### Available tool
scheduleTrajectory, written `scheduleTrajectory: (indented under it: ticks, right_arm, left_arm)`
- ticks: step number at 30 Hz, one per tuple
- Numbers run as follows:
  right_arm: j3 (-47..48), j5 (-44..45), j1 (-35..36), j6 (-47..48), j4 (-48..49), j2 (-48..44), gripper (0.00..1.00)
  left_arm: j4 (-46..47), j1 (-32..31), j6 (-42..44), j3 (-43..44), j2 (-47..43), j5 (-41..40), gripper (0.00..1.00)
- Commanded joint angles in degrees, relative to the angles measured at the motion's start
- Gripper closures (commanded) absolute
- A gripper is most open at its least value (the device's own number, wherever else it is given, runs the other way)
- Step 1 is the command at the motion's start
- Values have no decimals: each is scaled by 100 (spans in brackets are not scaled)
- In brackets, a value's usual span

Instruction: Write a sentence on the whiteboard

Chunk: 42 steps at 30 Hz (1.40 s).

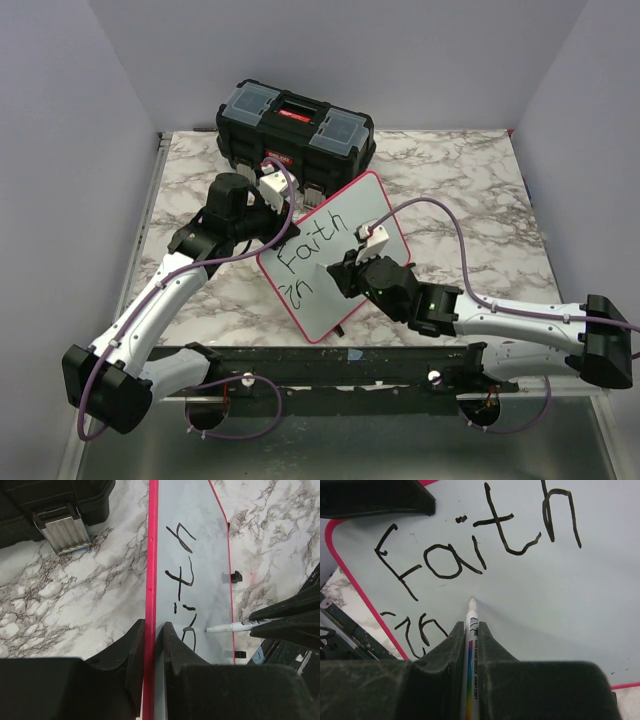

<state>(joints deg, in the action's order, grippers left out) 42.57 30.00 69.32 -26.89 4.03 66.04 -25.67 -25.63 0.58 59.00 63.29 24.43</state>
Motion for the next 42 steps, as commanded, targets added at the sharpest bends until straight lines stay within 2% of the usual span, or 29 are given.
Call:
scheduleTrajectory:
  ticks: [1, 9, 21, 33, 42]
  right_arm:
    - [256, -161, 11, 127, 264, 141, 99]
    - [153, -167, 3, 99, 291, 256, 99]
    - [-418, -25, 4, -353, 45, -168, 99]
    - [172, 632, 4, -114, -219, 173, 99]
    - [592, 801, 8, 151, -236, 460, 99]
  left_arm:
    - [104, -21, 276, 32, 39, -252, 100]
    - [98, -21, 284, 32, 35, -250, 100]
    - [100, -18, 294, 32, 8, -299, 100]
    - [91, -21, 294, 23, 17, -307, 100]
    - [96, -21, 294, 23, 0, -306, 100]
